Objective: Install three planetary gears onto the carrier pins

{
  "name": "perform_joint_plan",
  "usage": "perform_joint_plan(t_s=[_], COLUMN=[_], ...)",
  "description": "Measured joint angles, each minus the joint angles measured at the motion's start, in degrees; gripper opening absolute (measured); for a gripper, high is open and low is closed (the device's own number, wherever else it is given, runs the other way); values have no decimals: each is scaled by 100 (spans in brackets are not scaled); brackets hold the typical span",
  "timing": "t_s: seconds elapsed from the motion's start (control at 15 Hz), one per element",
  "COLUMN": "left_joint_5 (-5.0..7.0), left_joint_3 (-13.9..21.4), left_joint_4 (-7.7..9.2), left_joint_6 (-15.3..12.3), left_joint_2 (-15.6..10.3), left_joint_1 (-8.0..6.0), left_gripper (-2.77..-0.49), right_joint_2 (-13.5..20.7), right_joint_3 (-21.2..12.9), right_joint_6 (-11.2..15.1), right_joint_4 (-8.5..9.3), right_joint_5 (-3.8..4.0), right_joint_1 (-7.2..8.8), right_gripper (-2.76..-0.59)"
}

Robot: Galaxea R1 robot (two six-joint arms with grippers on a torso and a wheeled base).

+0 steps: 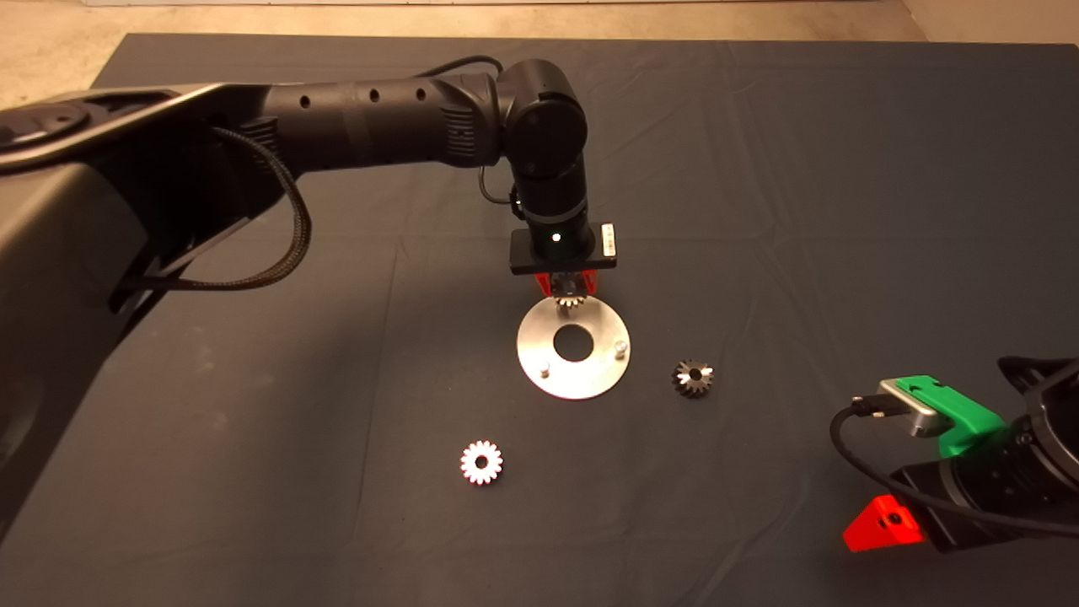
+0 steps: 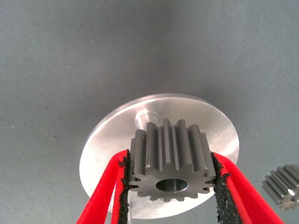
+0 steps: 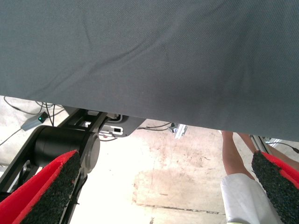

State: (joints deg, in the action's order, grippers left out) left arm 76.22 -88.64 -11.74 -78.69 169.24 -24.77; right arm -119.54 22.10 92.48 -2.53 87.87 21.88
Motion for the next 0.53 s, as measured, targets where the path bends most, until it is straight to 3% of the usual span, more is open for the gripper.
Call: perform_joint_plan(t_s=[0.27,0.53], left_joint_5=[276,289], left_joint_3=[24,24], left_joint_4=[-110,-118], left_joint_6=[0,0], left_joint_2=[13,13], left_joint_1=[-2,-1], left_gripper=[-227,-227], right_joint_2=[0,0], right_joint_3=[0,-1], right_joint_6=[0,0], right_joint_4=[0,0], right_joint_5=[0,-1], right_joint_1=[0,0], right_gripper=[-63,-63])
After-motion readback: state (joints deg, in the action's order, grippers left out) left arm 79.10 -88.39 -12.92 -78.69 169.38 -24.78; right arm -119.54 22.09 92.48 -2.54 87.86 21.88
